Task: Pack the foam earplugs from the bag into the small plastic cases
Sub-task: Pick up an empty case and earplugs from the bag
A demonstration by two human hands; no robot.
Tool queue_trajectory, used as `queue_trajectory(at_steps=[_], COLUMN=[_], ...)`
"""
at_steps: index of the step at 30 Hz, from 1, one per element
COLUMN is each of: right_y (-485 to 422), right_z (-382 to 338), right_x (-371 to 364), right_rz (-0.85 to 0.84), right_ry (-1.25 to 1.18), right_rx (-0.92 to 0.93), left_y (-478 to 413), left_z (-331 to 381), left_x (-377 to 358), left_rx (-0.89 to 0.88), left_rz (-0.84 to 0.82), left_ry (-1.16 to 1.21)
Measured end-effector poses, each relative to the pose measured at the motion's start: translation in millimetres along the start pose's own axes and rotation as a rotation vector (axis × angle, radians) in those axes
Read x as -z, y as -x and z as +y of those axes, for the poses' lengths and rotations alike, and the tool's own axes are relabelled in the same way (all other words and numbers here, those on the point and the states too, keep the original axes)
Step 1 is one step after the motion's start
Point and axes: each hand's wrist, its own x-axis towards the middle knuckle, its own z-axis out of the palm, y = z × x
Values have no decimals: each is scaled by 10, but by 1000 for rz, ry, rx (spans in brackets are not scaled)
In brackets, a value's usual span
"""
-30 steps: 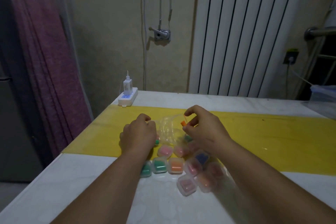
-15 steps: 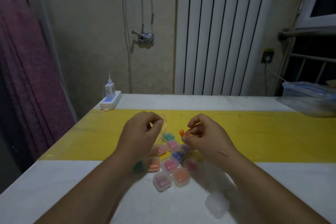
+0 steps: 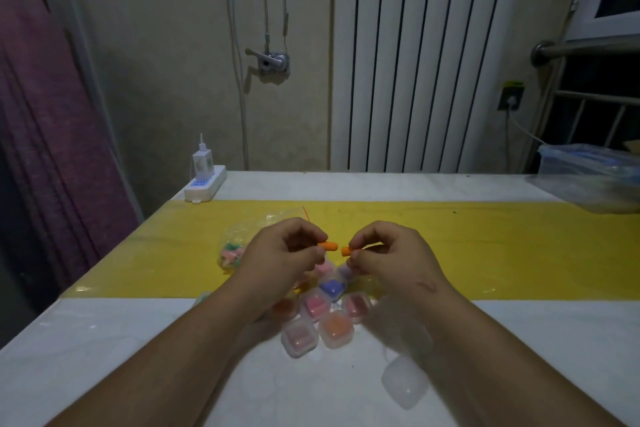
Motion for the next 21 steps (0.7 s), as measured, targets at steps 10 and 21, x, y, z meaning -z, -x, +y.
queue_trajectory(at_steps=[10,21], right_y=[18,13], right_z=[26,55], right_x=[-50,-93], right_rz=[-62,-10], right_ry=[-91,-171], right_rx=[22,17], left_y=[53,46], left_z=[79,67], left_x=[-53,-68], left_rx=[22,-2], left_rz=[-20,-19], left_ry=[31,3])
